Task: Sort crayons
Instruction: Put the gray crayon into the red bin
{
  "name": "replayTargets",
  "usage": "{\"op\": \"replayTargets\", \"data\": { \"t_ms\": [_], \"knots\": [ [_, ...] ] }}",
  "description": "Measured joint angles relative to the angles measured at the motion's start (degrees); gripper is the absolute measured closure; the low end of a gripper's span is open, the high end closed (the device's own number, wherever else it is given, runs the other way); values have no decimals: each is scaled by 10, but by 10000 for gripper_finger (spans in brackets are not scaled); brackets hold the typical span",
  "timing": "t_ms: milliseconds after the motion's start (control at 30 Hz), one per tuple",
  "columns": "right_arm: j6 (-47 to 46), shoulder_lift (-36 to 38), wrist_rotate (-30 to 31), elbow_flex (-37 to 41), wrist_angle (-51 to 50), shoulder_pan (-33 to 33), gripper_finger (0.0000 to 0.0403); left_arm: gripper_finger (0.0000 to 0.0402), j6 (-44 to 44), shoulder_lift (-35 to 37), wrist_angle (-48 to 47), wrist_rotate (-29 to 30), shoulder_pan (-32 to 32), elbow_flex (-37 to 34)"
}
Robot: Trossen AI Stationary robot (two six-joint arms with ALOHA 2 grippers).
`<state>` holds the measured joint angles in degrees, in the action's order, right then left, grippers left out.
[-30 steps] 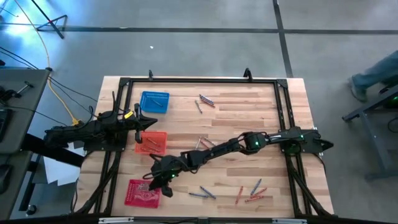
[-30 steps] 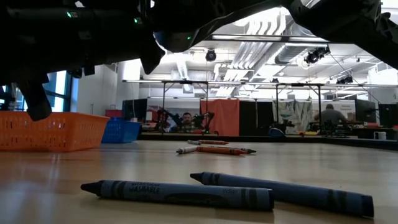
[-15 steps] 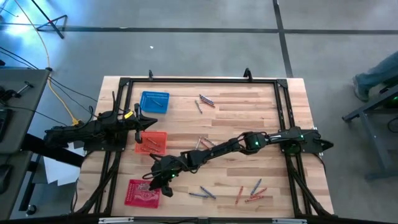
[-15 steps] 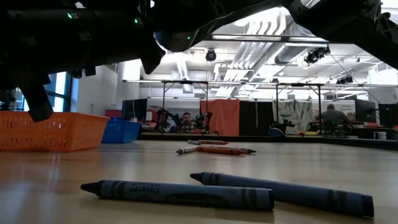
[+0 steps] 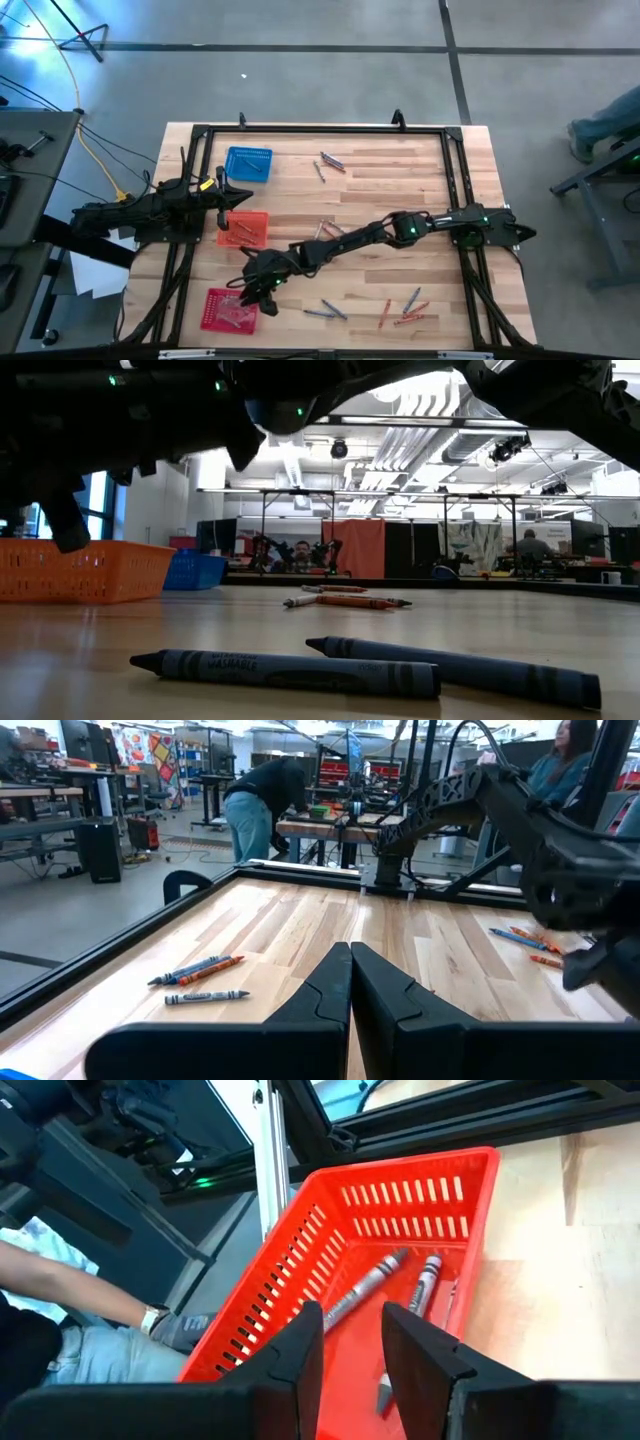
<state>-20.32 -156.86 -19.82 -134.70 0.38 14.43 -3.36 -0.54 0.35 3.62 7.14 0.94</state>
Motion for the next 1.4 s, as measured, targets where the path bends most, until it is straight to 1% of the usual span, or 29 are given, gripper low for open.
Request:
{"op": "replayTargets", "data": {
  "t_ms": [67,133,367,467,567,633,733,800,867,1000,1067,1167,1233,1300,1400],
  "knots": [
    [16,15,1,5,-25,-6,304,401,0,0,0,0,0,0],
    [32,37,10,6,-73,-16,304,401,0,0,0,0,0,0],
    [138,131,90,4,-226,-32,304,401,0,0,0,0,0,0],
    [162,167,127,3,-338,-41,304,401,0,0,0,0,0,0],
    [157,186,176,3,-483,-56,304,401,0,0,0,-1,0,0],
    [139,190,213,4,-560,-63,304,401,0,0,0,-1,0,0],
    [114,190,244,11,-613,-67,304,401,0,0,0,-1,0,0],
    [113,190,245,26,-601,-67,304,401,0,0,0,-1,0,0],
    [108,190,245,42,-566,-66,304,401,0,0,0,-1,0,0],
    [98,190,218,96,-444,-54,304,401,0,0,0,-1,0,0],
    [87,191,186,131,-366,-46,304,401,0,0,0,-1,0,0],
    [83,202,147,196,-238,-38,304,401,0,0,0,-2,0,0],
    [71,221,123,255,-168,-41,304,401,0,0,0,-1,0,0],
    [56,251,121,321,-112,-50,304,401,0,0,-1,-1,0,0],
    [30,322,152,437,-38,-67,304,401,0,0,0,-1,0,0]
  ]
}}
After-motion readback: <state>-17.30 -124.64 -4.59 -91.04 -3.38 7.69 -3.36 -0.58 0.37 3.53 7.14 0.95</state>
